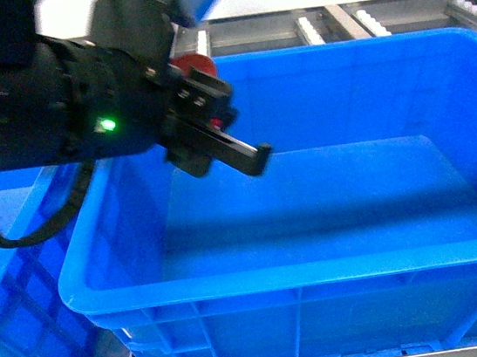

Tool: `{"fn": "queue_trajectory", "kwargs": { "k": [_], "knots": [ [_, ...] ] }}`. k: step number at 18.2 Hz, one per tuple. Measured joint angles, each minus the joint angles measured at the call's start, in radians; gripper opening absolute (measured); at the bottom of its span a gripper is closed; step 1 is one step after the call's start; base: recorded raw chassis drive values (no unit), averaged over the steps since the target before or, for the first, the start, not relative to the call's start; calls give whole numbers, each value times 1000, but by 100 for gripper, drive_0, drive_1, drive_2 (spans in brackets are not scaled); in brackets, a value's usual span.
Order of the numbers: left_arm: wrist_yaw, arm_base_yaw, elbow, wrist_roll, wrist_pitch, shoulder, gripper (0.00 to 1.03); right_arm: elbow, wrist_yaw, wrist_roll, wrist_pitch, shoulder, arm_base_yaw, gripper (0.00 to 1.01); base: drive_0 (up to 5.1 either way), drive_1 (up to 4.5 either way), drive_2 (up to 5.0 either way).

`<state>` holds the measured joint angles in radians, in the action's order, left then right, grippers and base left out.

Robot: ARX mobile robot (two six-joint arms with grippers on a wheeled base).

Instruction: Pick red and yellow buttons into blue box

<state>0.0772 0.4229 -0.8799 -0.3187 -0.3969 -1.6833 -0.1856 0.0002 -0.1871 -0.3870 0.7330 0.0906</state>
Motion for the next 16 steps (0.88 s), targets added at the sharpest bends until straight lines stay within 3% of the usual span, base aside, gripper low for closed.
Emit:
{"fn": "queue_trajectory", "kwargs": {
  "k": [10,11,13,16],
  "knots": [
    [53,12,-214,23,229,-201,25,0,0,0,0,0,0,98,0,0,0],
    [56,9,-293,47,283,-279,25,0,0,0,0,0,0,98,0,0,0],
    [26,28,-319,84,243,-298,26,0,0,0,0,0,0,98,0,0,0],
    [8,31,-306,110,206,-295,52,0,0,0,0,0,0,98,0,0,0]
  ]
}}
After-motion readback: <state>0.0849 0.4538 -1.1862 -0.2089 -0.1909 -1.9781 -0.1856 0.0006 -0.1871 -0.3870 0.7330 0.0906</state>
